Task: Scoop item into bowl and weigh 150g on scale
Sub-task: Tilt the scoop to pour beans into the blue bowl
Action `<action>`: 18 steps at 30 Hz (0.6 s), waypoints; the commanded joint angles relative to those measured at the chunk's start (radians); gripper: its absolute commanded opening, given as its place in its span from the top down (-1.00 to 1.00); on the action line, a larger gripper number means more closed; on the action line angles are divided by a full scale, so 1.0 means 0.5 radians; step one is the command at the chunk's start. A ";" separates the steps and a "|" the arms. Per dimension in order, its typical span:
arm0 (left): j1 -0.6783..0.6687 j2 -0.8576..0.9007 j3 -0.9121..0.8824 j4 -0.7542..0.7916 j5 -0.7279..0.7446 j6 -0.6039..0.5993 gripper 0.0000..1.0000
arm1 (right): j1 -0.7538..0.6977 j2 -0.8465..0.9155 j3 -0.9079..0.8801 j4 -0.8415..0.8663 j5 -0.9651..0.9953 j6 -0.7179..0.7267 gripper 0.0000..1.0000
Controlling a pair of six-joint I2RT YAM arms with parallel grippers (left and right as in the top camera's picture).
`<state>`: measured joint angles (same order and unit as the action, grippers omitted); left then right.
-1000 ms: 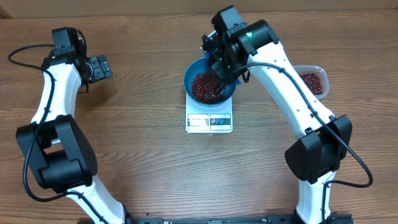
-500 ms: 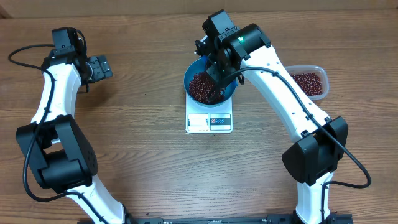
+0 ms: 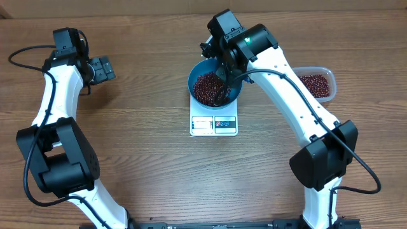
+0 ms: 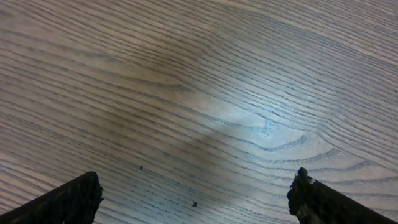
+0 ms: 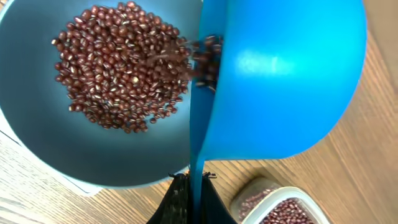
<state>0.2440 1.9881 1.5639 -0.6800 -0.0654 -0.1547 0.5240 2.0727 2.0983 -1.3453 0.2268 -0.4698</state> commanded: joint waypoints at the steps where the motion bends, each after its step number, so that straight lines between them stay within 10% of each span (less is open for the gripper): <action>1: -0.005 -0.001 0.018 0.008 -0.025 0.010 -0.99 | -0.003 -0.140 0.050 0.021 0.070 -0.023 0.93; 18: -0.005 -0.001 0.018 0.008 -0.025 0.010 -0.98 | 0.043 -0.300 0.050 0.050 0.164 -0.233 0.93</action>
<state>0.2440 1.9881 1.5639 -0.6800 -0.0654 -0.1547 0.5285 1.9625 2.0983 -1.3270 0.2737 -0.5556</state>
